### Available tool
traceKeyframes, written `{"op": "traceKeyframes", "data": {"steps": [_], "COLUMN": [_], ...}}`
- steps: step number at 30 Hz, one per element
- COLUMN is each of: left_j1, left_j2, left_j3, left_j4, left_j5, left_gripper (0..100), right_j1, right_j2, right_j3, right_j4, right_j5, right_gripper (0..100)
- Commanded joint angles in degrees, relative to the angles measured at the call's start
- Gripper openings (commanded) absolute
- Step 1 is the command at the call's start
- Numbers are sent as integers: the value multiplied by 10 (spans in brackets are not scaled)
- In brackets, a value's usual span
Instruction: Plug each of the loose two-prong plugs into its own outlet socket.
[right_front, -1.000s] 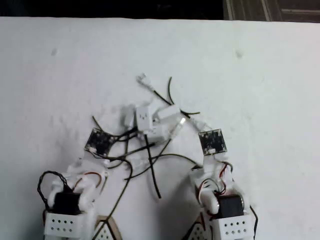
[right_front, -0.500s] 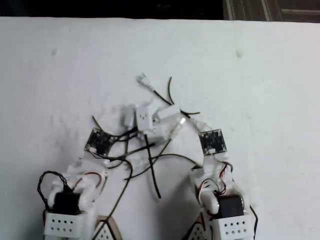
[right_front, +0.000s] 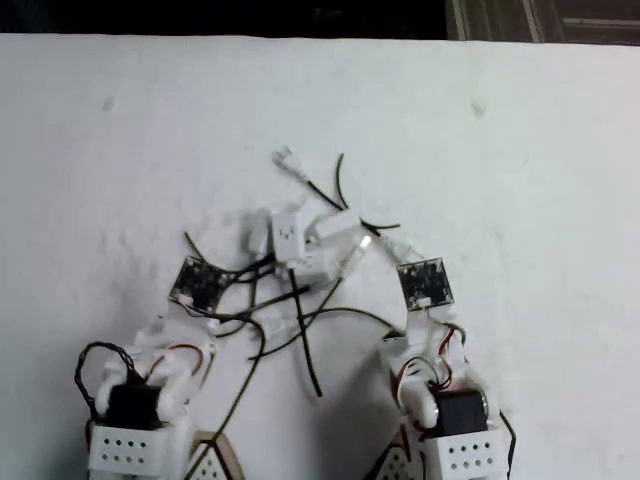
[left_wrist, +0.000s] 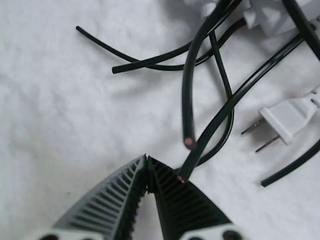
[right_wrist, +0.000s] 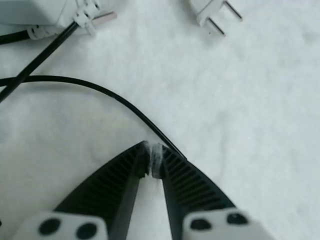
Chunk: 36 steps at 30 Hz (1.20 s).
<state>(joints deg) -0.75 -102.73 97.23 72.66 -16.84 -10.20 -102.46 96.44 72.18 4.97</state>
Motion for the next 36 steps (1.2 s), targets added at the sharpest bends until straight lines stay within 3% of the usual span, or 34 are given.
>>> {"op": "traceKeyframes", "data": {"steps": [1, 20, 27, 32, 36], "left_j1": [-4, -3, 0, 0, 0], "left_j2": [-4, -5, -1, 10, 95], "left_j3": [-3, -205, -304, -309, -336], "left_j4": [3, -38, -49, -82, -97], "left_j5": [2, -1, -122, -125, -125], "left_gripper": [24, 24, 24, 24, 24], "right_j1": [0, 0, 0, 0, 0], "right_j2": [-5, -5, -5, -5, -5], "right_j3": [5, 5, 5, 5, 5], "right_j4": [4, 4, 4, 4, 4], "right_j5": [-2, -2, -2, -2, -2], "right_gripper": [18, 18, 18, 18, 18]}}
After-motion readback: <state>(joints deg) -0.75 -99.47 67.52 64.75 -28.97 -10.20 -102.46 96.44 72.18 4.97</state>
